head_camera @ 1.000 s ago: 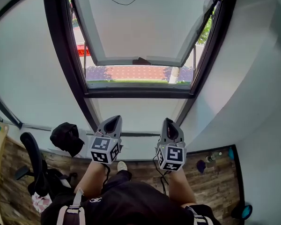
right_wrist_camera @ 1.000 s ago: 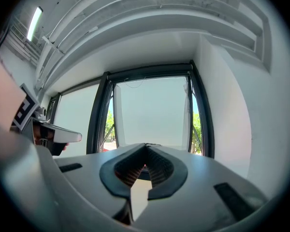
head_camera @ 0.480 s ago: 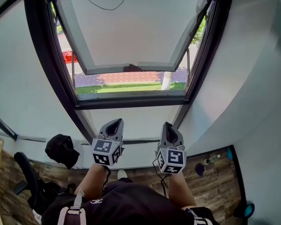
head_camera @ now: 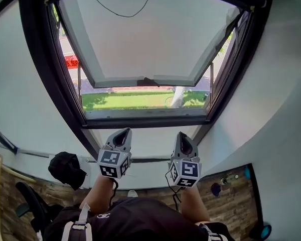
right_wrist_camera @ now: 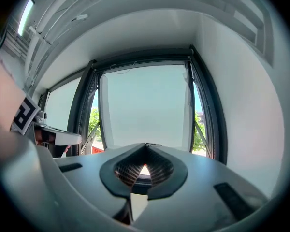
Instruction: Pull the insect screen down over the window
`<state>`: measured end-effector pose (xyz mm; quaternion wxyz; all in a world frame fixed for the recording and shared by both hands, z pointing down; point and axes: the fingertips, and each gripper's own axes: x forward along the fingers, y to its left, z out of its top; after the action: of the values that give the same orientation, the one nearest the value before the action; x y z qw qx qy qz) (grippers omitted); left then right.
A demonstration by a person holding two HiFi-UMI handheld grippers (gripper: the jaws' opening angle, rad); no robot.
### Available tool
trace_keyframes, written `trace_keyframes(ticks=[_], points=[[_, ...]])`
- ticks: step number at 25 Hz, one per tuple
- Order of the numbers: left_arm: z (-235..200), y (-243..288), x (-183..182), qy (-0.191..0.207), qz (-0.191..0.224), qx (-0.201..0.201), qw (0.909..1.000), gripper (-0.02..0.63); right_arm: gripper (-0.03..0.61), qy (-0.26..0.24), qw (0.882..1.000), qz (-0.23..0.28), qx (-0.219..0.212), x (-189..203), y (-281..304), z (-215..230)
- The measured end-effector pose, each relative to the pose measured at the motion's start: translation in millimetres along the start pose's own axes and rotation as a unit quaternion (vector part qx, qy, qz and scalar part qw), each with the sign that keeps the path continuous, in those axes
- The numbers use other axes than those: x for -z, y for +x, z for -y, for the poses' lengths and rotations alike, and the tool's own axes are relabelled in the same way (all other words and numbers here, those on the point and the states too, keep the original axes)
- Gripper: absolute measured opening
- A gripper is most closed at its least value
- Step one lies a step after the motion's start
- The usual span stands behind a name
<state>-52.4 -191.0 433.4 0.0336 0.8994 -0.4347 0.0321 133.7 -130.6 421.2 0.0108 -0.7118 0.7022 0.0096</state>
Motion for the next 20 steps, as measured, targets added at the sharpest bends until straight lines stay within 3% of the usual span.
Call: trace_keyframes(ticks=[14, 20], points=[[-116, 62, 1, -0.024, 0.001, -0.016, 0.9996, 0.012, 0.005, -0.011, 1.0, 0.012, -0.013, -8, 119, -31], [-118, 88, 1, -0.032, 0.001, -0.033, 0.999, 0.012, 0.005, -0.02, 0.999, 0.021, -0.042, -8, 139, -17]])
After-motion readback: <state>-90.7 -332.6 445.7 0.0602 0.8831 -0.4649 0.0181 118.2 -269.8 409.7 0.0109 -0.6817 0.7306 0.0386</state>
